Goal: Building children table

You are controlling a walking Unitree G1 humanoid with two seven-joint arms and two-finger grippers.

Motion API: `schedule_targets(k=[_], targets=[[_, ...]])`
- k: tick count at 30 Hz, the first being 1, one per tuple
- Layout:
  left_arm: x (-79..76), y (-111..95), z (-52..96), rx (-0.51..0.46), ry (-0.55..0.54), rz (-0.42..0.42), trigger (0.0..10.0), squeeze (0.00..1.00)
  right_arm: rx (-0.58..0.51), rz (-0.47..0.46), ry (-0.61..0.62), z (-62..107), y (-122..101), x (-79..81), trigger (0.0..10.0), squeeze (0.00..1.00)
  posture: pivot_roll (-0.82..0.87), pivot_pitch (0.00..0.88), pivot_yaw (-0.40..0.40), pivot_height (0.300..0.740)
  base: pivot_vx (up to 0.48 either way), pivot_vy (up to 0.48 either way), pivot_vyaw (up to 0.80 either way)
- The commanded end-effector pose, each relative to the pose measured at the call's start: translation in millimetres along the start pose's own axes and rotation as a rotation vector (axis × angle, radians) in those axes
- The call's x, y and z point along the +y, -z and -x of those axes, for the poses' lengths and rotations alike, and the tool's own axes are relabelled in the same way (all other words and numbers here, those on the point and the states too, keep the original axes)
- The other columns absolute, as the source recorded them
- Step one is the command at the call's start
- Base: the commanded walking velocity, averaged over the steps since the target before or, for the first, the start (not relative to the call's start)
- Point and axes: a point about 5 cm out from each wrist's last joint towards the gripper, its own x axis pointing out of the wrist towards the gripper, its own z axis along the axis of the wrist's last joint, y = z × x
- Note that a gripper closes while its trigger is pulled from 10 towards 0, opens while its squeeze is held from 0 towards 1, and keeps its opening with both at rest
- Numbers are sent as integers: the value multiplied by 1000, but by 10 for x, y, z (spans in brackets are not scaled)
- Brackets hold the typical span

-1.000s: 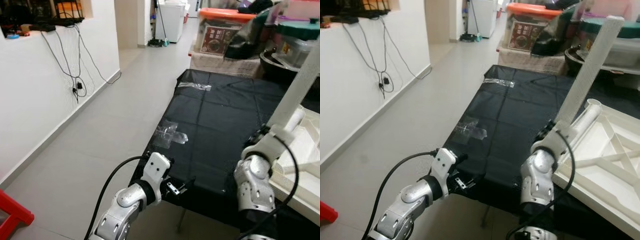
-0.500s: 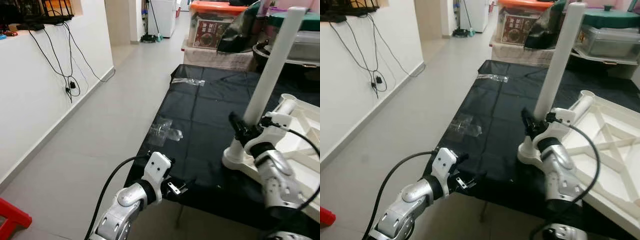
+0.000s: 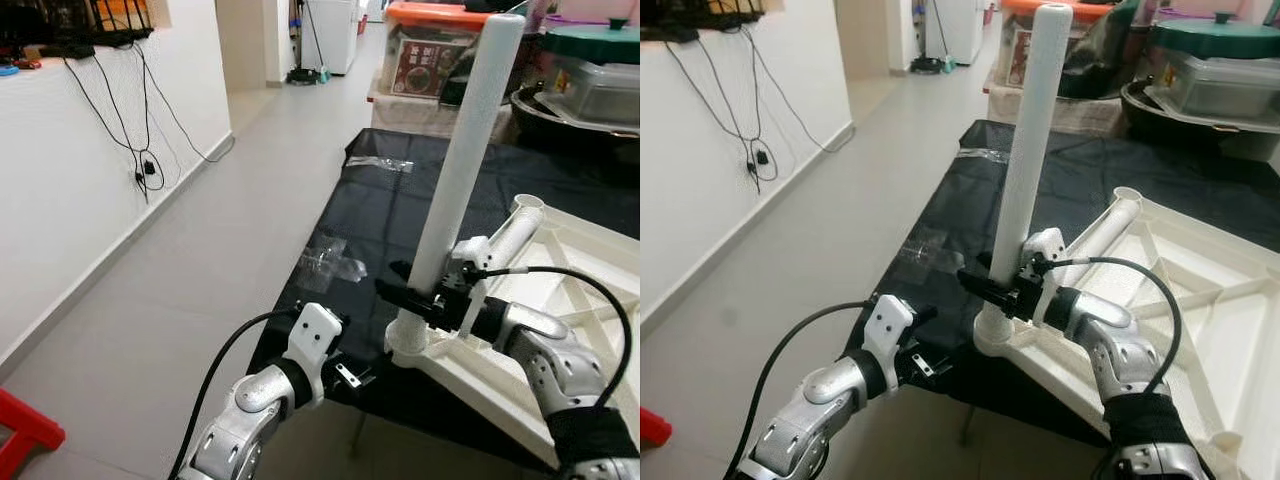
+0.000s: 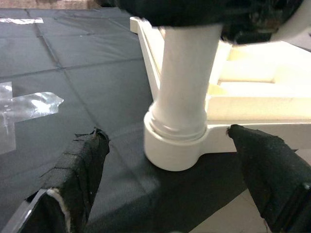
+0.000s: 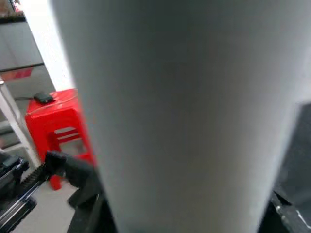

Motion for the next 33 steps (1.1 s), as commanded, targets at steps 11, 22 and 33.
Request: schedule_targets(k=[11,22,33], targets=[[7,10,17,13,-1,-12,10000,0,-89,-111,906,200,74,-496,0,0,125,0,-48,740,0,0,0],[9,6,25,14,3,-11,10000,0,-104,-310,1752,595,454,-220,0,0,132,0,-55,740,0,0,0],[11,2,13,15,7,-14,10000,0,-217,-275,1506,212,360,-230,10000,0,127,0,-53,740,0,0,0]])
